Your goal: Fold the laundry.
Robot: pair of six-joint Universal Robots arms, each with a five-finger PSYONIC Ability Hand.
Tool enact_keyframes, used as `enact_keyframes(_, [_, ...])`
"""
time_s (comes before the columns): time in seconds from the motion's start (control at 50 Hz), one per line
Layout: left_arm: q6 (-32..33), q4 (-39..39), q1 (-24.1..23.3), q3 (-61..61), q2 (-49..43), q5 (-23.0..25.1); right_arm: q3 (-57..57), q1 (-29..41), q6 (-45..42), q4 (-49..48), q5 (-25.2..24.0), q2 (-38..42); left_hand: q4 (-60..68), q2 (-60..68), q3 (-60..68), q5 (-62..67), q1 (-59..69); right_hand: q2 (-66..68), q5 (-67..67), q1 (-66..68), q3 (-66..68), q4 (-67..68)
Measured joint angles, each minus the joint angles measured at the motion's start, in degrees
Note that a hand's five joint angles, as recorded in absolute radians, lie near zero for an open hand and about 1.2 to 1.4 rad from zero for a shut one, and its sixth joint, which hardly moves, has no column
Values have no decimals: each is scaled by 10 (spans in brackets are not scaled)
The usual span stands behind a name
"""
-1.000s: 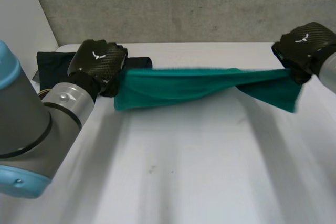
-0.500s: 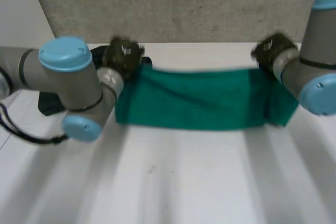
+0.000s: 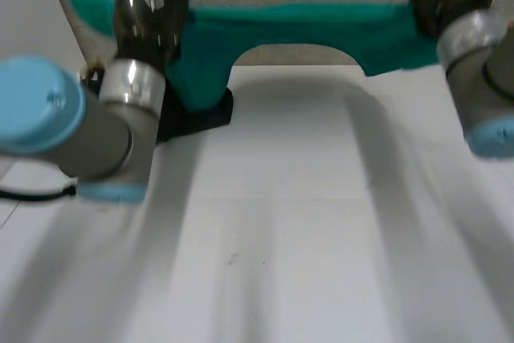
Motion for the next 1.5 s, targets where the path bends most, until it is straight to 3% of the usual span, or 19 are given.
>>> enact_keyframes(0.12, [1, -12, -2, -148, 19, 3, 181, -3, -34, 52, -54, -30, 0, 0, 0, 0, 0, 0, 0, 0, 0, 0])
enact_keyframes(0.32, [0, -28, -7, -221, -29, 3, 302, -8, -56, 66, -83, -28, -47, -48, -44, -4, -20, 0, 0, 0, 0, 0])
enact_keyframes(0.34, [0, -41, -11, -224, -42, 3, 320, -19, -56, 58, -87, -24, -214, -214, -208, -169, -214, 0, 0, 0, 0, 0])
enact_keyframes(0.38, [-1, -52, -12, -223, -43, 3, 325, -28, -54, 52, -88, -23, -359, -366, -351, -320, -364, 0, 0, 0, 0, 0])
enact_keyframes(0.54, [-10, -96, 5, -226, 9, 4, 328, -65, -40, 39, -88, -23, -544, -543, -539, -511, -520, 0, 1, 0, 0, 0])
enact_keyframes(0.66, [-38, -135, 39, -242, 55, 17, 328, -89, -35, 38, -88, -24, -550, -549, -543, -515, -524, 0, 1, 0, 0, 0])
enact_keyframes(0.82, [-173, -212, 123, -272, 89, 86, 328, -109, -35, 38, -89, -24, -549, -548, -543, -513, -523, 0, 1, 0, 0, 0])
enact_keyframes(0.92, [-219, -249, 152, -277, 85, 110, 328, -109, -35, 38, -88, -24, -512, -511, -510, -471, -488, 0, 1, 0, 0, 0])
enact_keyframes(1.16, [-216, -265, 159, -291, 82, 119, 327, -110, -35, 37, -89, -23, -482, -484, -481, -442, -462, 0, 1, 0, 0, 0])
enact_keyframes(1.5, [-147, -262, 153, -270, 18, 120, 328, -109, -34, 41, -87, -23, -371, -371, -368, -333, -346, 0, 1, 0, 0, 0])
